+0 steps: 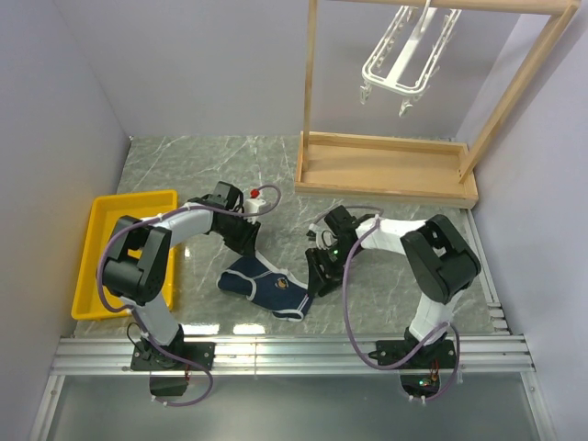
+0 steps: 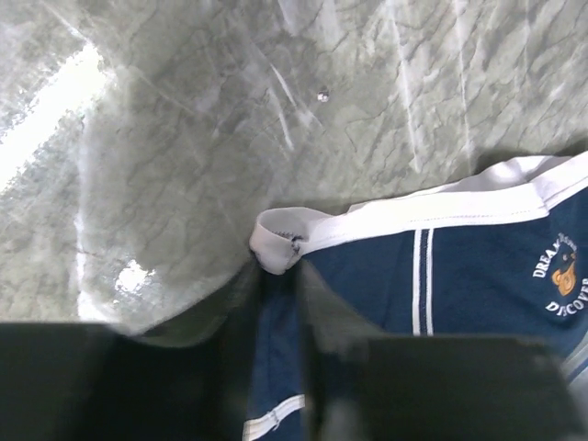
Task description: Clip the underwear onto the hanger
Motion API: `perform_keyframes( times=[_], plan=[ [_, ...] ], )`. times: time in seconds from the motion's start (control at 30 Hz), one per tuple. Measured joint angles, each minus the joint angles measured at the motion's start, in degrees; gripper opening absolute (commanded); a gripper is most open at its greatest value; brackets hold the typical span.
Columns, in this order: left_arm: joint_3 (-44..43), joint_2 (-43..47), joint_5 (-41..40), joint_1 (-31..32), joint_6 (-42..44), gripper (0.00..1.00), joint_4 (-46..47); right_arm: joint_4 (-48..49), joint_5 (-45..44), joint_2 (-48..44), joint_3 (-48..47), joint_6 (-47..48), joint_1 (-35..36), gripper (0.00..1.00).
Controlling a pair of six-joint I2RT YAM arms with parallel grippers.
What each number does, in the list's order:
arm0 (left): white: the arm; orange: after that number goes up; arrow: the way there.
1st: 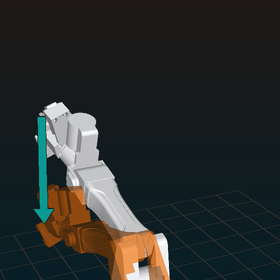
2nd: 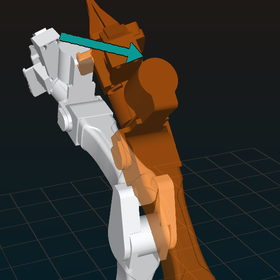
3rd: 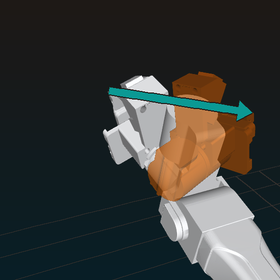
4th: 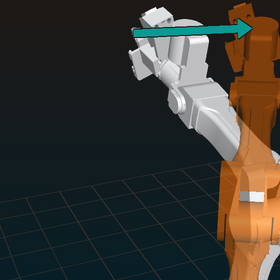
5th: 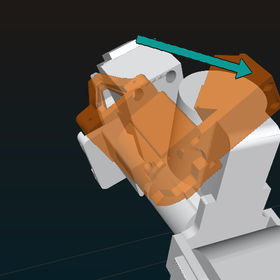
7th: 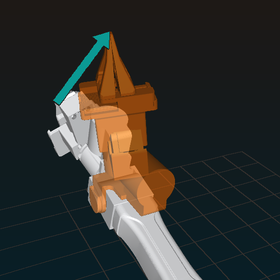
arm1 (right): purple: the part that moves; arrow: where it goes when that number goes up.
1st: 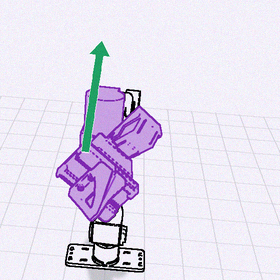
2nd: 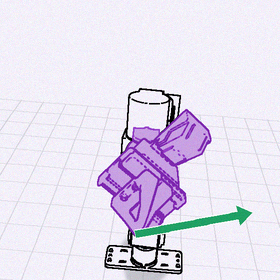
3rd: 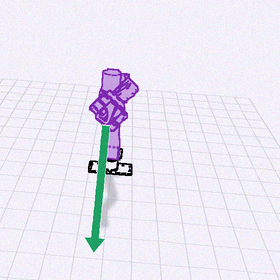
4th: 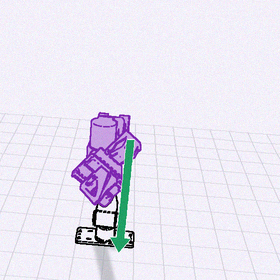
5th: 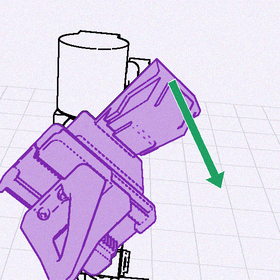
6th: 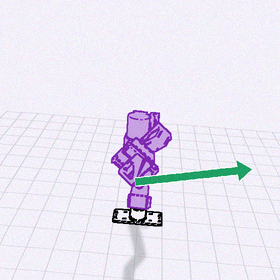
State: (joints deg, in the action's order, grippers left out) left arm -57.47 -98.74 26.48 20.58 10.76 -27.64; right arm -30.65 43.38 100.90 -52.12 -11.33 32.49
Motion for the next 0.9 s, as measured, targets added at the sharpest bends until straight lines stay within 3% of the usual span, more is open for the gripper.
perform_keyframes(
  times=[0.1, 0.17, 0.27, 0.3, 0.37, 0.5, 0.7, 0.9],
  plan=[
    [0.0, 0.0, 0.0, 0.3, -0.5, 0.0, 0.2, 0.9, 2.4, 1.5, -0.4, -1.0, 0.0, 0.54],
    [0.0, 0.0, -0.1, 0.3, -0.7, 0.0, 0.3, 1.9, 3.3, 2.4, -0.4, -1.5, 0.0, 0.48],
    [0.0, 0.0, -0.1, 0.3, -0.8, 0.0, 0.2, 2.8, 3.7, 3.9, -1.0, -1.9, 0.0, 0.24],
    [0.0, 0.1, -0.1, 0.3, -0.8, 0.0, 0.2, 3.1, 3.5, 4.4, -1.2, -1.8, 0.0, 0.09],
    [0.0, 0.7, 0.1, 0.3, -1.0, 0.0, -0.1, 3.7, 2.5, 4.5, -1.4, -1.8, -0.4, 0.0],
    [-0.2, 5.0, 1.0, 0.2, -1.5, 0.0, -0.8, 3.5, 0.2, 1.7, -2.2, -1.5, -3.8, 0.0],
    [-3.4, 14.0, 3.4, 0.2, -2.8, 0.0, -0.5, 0.3, -5.2, -14.3, -5.3, 2.3, -14.9, 0.0],
    [-4.0, 20.6, 8.9, 0.9, -4.5, 0.0, 1.0, -4.3, -12.8, -30.2, -6.0, 9.0, -15.4, 0.0]
  ],
)
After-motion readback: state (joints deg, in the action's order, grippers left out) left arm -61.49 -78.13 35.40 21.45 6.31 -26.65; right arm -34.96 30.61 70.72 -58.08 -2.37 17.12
